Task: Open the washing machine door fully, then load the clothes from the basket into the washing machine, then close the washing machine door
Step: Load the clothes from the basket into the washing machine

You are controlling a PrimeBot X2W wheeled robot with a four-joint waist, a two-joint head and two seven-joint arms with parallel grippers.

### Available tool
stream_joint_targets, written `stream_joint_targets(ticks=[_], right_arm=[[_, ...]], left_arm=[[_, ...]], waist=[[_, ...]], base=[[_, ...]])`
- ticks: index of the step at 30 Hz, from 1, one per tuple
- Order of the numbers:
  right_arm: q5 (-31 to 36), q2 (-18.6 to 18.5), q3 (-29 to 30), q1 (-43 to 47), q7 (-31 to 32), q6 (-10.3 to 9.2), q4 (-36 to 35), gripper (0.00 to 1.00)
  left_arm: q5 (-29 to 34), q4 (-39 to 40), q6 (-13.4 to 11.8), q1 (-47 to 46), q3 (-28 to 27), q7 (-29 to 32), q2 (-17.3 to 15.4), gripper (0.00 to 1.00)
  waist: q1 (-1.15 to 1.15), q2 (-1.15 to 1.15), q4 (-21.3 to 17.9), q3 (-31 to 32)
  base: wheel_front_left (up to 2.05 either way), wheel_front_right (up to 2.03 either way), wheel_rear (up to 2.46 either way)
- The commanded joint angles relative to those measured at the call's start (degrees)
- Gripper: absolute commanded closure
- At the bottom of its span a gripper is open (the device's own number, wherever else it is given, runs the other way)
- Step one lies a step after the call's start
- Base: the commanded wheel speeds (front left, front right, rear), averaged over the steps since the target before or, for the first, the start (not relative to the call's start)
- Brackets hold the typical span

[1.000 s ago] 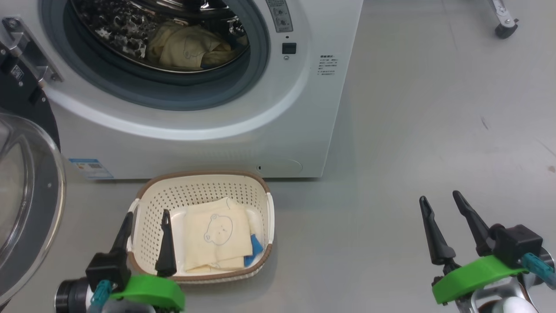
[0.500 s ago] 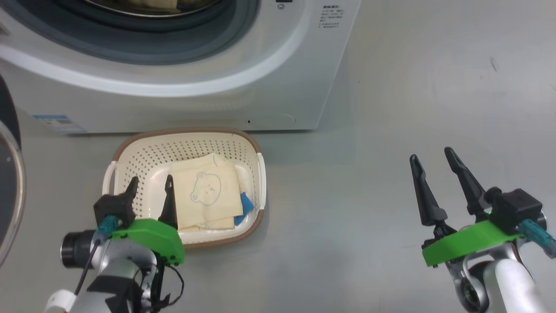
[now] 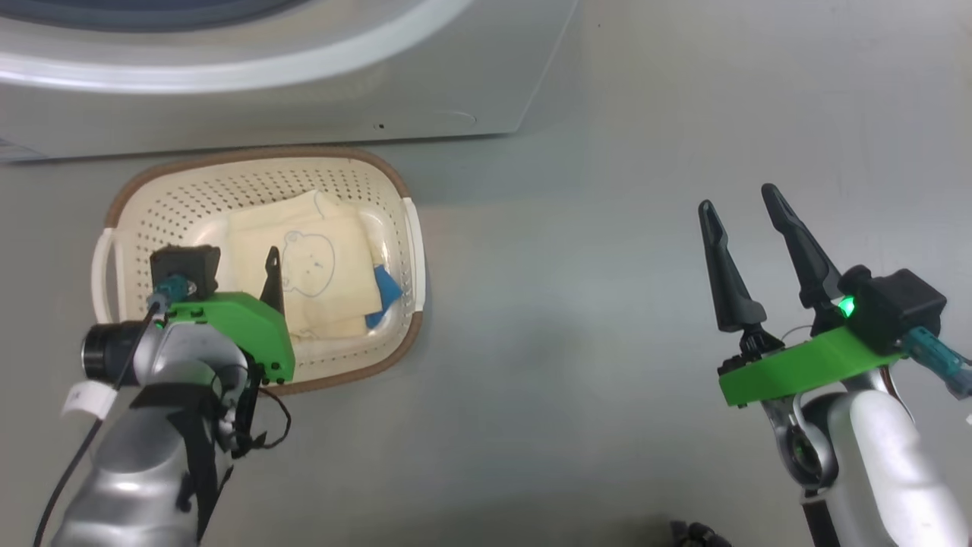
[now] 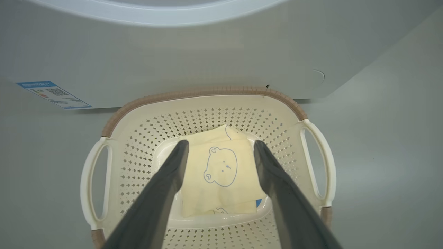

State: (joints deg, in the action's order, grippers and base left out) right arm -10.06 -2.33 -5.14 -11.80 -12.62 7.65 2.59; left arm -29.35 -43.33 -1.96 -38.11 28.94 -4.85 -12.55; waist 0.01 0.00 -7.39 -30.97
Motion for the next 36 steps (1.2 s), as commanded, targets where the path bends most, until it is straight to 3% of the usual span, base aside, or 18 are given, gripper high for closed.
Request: stream_joint_targets(ticks=[1, 4, 17, 29, 36], right_arm=[[-0.50, -0.54, -1.53, -1.16, -0.77, -0.16, -1.14, 0.00], [-1.17, -0.54, -2.43, -2.74, -1.23, -0.16, -0.70, 0.00], [-4.94, -0.54, -6.05, -8.34, -2.32, -0.16, 1.37, 0.00], [-8.47, -0.54, -8.16, -10.37, -2.37, -0.16, 0.28, 0.00], [-9.39, -0.54, -8.74, -11.05, -2.37, -0.16, 0.27, 0.00]], left_arm=[[-0.36, -0.86, 0.61, -2.01, -1.19, 0.34, -1.33, 0.00], [-0.64, -4.92, 1.83, -4.90, -1.17, 0.87, -1.35, 0.00], [-1.80, -16.95, 3.06, -15.33, -2.84, 1.41, -4.14, 0.00], [1.01, -22.93, 3.75, -23.49, -0.75, 2.60, -10.25, 0.00], [1.31, -25.40, 5.06, -26.77, 0.41, 5.44, -11.00, 0.00]], waist=[[-0.01, 0.00, -1.87, -3.15], [-0.01, 0.00, -3.08, -6.14], [-0.01, 0.00, -8.89, -17.10], [-0.01, 0.00, -14.04, -24.58], [-0.01, 0.00, -14.67, -26.76]], base=[[0.00, 0.00, 0.00], [0.00, 0.00, 0.00], [0.00, 0.00, 0.00], [0.00, 0.00, 0.00], [0.00, 0.00, 0.00]])
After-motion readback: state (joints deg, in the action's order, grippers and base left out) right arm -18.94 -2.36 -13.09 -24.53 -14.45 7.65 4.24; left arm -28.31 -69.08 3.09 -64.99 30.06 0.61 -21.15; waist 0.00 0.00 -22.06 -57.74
